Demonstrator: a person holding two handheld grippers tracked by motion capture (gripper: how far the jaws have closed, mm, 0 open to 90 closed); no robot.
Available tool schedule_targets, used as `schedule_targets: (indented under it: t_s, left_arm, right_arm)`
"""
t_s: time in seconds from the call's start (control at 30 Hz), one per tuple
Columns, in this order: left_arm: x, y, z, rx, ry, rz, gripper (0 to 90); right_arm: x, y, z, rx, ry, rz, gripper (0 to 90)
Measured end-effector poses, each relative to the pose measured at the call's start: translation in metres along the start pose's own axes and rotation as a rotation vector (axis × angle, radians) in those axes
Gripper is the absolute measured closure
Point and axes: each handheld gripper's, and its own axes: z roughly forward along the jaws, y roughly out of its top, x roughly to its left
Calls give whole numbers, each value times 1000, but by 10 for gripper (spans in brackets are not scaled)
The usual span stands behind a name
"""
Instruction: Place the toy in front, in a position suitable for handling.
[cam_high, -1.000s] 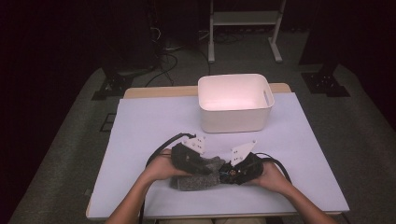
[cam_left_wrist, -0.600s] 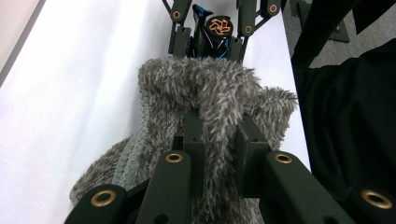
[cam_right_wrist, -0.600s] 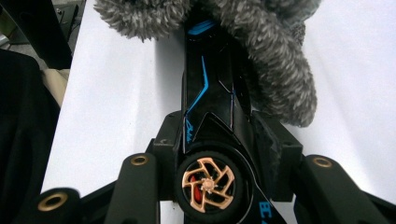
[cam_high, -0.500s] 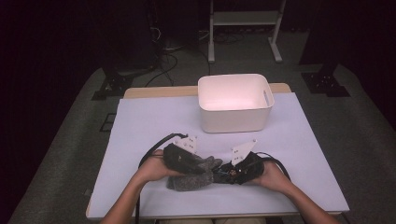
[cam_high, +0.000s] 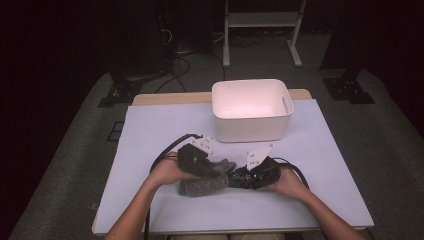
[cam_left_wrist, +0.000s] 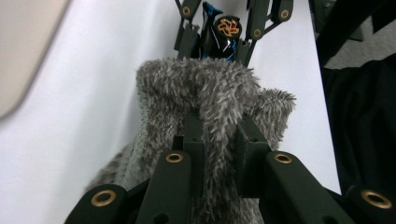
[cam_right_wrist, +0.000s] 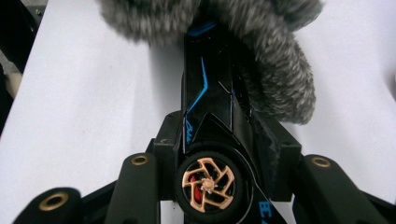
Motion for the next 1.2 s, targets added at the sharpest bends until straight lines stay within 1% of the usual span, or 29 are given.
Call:
schedule_targets:
  t_s: [0.03, 0.07, 0.13, 0.17, 0.2, 0.27, 0.3, 0.37, 0.47, 0.5, 0.6, 0.7, 0.73, 0.77, 0.87, 1.07, 1.1, 1.17, 1.2]
  left_arm:
    - [-2, -1, 0, -2, -5, -1, 784]
    - [-3, -1, 0, -4, -9, -1, 784]
    - [-7, -3, -1, -3, -21, 0, 784]
    - [-9, -4, -1, -5, -33, 2, 784]
    - [-11, -5, -1, -4, -41, 4, 784]
    - [-16, -7, 0, -1, -58, 9, 784]
    - [-18, -7, 0, 2, -64, 7, 785]
    - [-22, -9, 1, 3, -68, 16, 785]
    - [-25, -11, 3, 2, -91, 9, 785]
    - [-27, -12, 4, 1, -98, 13, 785]
    - [-30, -13, 6, 8, -104, 17, 785]
    - [-33, -13, 9, 11, -116, 24, 785]
    - [-33, -13, 10, 15, -126, 26, 785]
    - [-34, -14, 12, 15, -131, 25, 785]
    - [-35, -15, 14, 13, -137, 26, 785]
    - [-35, -14, 14, 4, -142, 25, 785]
    - [-35, -14, 15, 1, -143, 24, 785]
    - [-35, -13, 15, 0, -144, 26, 784]
    - [-35, -12, 16, -1, -144, 26, 784]
  right_arm:
    - [1, 0, 0, -2, 4, 7, 535]
    - [1, 0, -1, -8, 18, 30, 504]
    - [1, 0, -3, -15, 60, 85, 438]
    - [2, 0, -4, -16, 78, 108, 408]
    - [3, 1, -5, -12, 88, 122, 396]
    - [6, 0, -7, -4, 91, 134, 343]
    - [7, 0, -7, 2, 98, 151, 324]
    - [10, -2, -9, 11, 93, 164, 279]
    - [14, -6, -12, 19, 84, 171, 253]
    - [15, -7, -12, 24, 82, 172, 247]
    - [18, -12, -12, 47, 70, 174, 232]
    - [21, -15, -10, 44, 67, 178, 208]
    - [21, -16, -10, 46, 60, 161, 193]
    - [23, -15, -9, 54, 59, 163, 185]
    - [27, -16, -7, 63, 40, 126, 178]
    - [30, -16, -6, 62, 28, 122, 174]
    - [31, -16, -5, 62, 22, 111, 173]
    - [33, -16, -4, 66, 15, 107, 172]
    - [33, -16, -4, 68, 11, 92, 172]
